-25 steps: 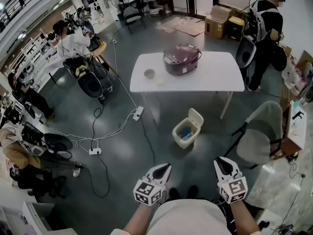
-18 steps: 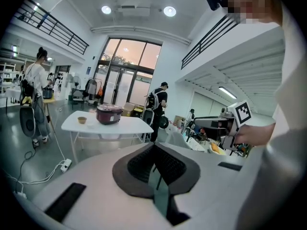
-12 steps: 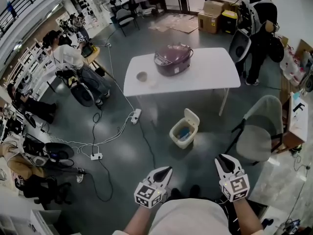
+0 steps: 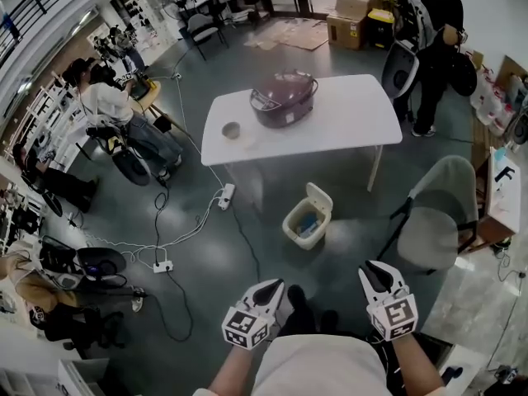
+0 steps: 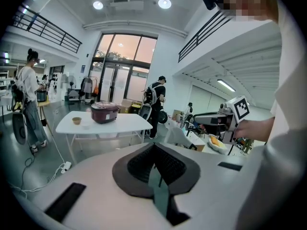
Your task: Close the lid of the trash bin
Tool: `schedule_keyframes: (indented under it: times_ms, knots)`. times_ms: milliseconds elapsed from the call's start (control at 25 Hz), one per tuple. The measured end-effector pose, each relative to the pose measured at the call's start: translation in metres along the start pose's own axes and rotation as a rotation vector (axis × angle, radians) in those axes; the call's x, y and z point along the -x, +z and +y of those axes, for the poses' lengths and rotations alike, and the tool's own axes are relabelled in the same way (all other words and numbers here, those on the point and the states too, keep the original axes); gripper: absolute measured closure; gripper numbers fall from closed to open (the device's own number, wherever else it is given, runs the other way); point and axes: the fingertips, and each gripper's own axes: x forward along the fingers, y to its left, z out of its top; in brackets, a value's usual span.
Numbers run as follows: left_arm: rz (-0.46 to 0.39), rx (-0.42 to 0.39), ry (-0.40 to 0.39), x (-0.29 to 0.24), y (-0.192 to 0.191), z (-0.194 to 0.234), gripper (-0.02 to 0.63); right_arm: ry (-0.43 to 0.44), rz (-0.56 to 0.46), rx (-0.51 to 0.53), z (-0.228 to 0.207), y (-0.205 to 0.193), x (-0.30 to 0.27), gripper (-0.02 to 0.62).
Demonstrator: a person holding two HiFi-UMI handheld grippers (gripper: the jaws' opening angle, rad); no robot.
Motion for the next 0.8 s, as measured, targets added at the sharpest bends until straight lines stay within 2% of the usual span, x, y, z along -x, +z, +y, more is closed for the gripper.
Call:
schedule_keyframes:
  times_ms: [320,800]
  knots:
    - [0.018,0.015,-0.025,-0.026,0.007,0.049,0.594,-0.017,0.041,-0.021,-0.008,-0.003,-0.052,0.515]
    - [0.047,-0.005,-0.068,-0.077,0.041,0.162,0.595,-0.035,0.106,-0.024,-0.018,0.018,-0.171,0.517]
